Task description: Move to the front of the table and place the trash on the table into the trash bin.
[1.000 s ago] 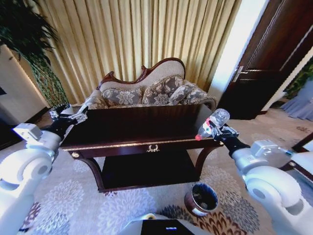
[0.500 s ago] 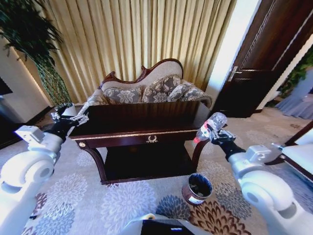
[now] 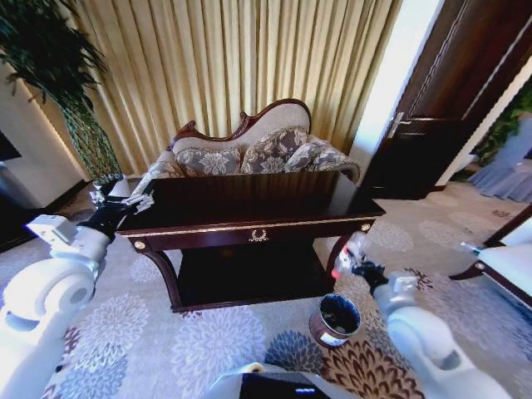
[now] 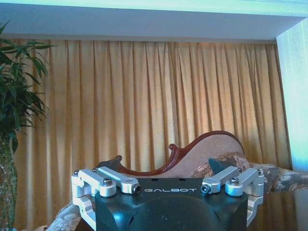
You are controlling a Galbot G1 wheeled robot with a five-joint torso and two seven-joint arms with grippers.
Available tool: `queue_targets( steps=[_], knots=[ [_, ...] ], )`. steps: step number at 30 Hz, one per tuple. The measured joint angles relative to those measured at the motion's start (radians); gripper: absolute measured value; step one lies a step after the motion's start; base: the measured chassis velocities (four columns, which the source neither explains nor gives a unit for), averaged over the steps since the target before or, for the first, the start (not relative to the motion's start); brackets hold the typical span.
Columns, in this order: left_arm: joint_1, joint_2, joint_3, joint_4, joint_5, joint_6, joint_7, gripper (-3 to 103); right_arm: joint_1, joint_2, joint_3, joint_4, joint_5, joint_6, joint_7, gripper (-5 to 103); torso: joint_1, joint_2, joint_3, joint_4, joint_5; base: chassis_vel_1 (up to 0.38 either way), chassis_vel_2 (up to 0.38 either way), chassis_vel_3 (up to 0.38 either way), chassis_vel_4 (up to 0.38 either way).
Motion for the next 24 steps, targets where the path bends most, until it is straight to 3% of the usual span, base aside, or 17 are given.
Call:
queue_targets(
  steps=[5, 8, 17, 24],
  knots=[
    [-0.002, 0.004, -0.001, -0.013, -0.005, 0.001, -0.014, 100, 0.085, 0.039, -0.066, -0.175, -0.075, 0.070, -0.006, 24, 0.000, 0.000, 0.000, 0.0002, -0.0002, 0.000, 0.000, 0.000, 0.000],
    [-0.001, 0.016, -0.013, -0.026, -0.018, 0.004, -0.033, 100, 0.187, 0.060, -0.112, -0.375, -0.129, 0.122, -0.003, 24, 0.000, 0.000, 0.000, 0.0001, -0.0002, 0.000, 0.000, 0.000, 0.000],
    [0.032, 0.019, -0.061, -0.037, -0.034, 0.009, -0.038, 100, 0.372, 0.074, -0.154, -0.686, -0.192, 0.149, 0.025, 24, 0.000, 0.000, 0.000, 0.0001, -0.0003, 0.000, 0.000, 0.000, 0.000],
    [0.036, 0.014, -0.061, -0.041, -0.034, 0.009, -0.037, 100, 0.377, 0.077, -0.147, -0.753, -0.222, 0.140, 0.029, 24, 0.000, 0.000, 0.000, 0.0000, -0.0002, 0.000, 0.000, 0.000, 0.000]
  ],
)
